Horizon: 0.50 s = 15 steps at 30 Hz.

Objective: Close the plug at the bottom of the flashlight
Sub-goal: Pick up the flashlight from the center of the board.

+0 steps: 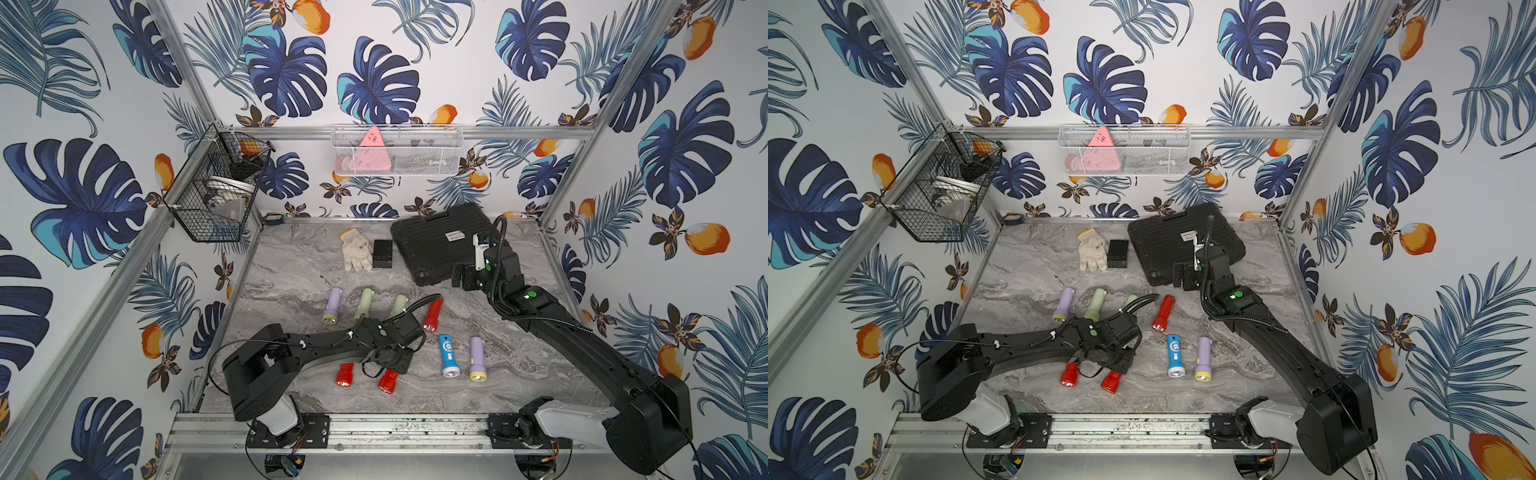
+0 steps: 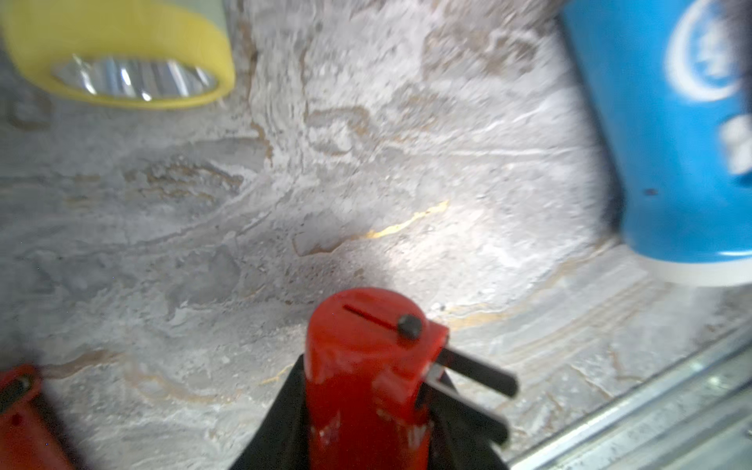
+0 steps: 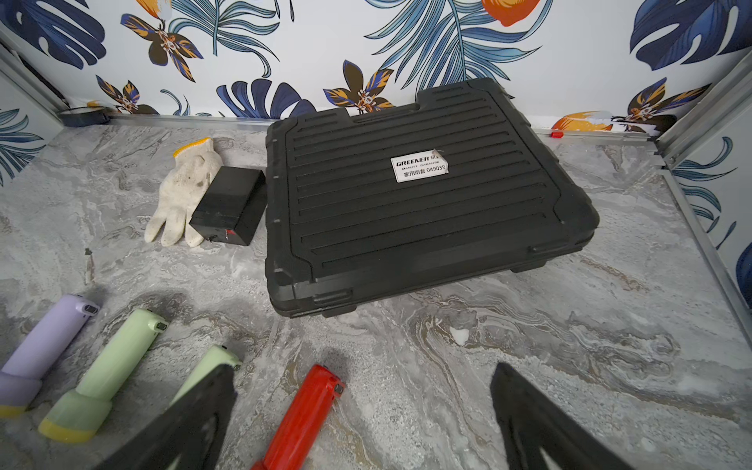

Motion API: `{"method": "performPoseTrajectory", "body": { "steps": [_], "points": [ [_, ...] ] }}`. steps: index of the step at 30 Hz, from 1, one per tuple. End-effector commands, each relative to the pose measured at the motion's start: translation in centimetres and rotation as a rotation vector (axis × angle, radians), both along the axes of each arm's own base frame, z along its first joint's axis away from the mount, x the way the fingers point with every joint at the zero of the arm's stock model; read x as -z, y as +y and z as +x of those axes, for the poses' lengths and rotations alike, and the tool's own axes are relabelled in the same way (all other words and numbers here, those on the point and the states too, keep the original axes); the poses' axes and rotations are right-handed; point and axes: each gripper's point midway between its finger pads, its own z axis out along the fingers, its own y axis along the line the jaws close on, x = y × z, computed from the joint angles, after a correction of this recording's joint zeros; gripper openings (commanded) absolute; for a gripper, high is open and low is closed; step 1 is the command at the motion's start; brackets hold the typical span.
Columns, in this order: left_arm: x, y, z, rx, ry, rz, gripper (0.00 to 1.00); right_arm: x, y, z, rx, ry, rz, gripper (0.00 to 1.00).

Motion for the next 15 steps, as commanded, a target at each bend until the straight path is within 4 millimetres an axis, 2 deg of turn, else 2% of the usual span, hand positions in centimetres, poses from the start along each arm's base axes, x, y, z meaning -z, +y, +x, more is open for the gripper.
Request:
{"method": "performPoseTrajectory", "body": {
  "steps": [1, 9, 15],
  "points": [
    [-3.3, -1.3, 1.6, 0.058, -0.123, -0.076, 0.0, -0.7, -0.4, 0.5, -0.004, -0.002, 0.034, 1.0],
    [-11.3, -2.0, 4.8, 0.101, -0.386, -0.28, 0.0, -2.9, -0.5, 1.2, -0.026, -0.003, 0.157, 1.0],
    [-16.2, -2.0, 6.6, 0.133, -0.652, -0.42, 0.0, -5.2, 1.5, 0.7, -0.138, -0.016, 0.27, 1.0]
  ]
}}
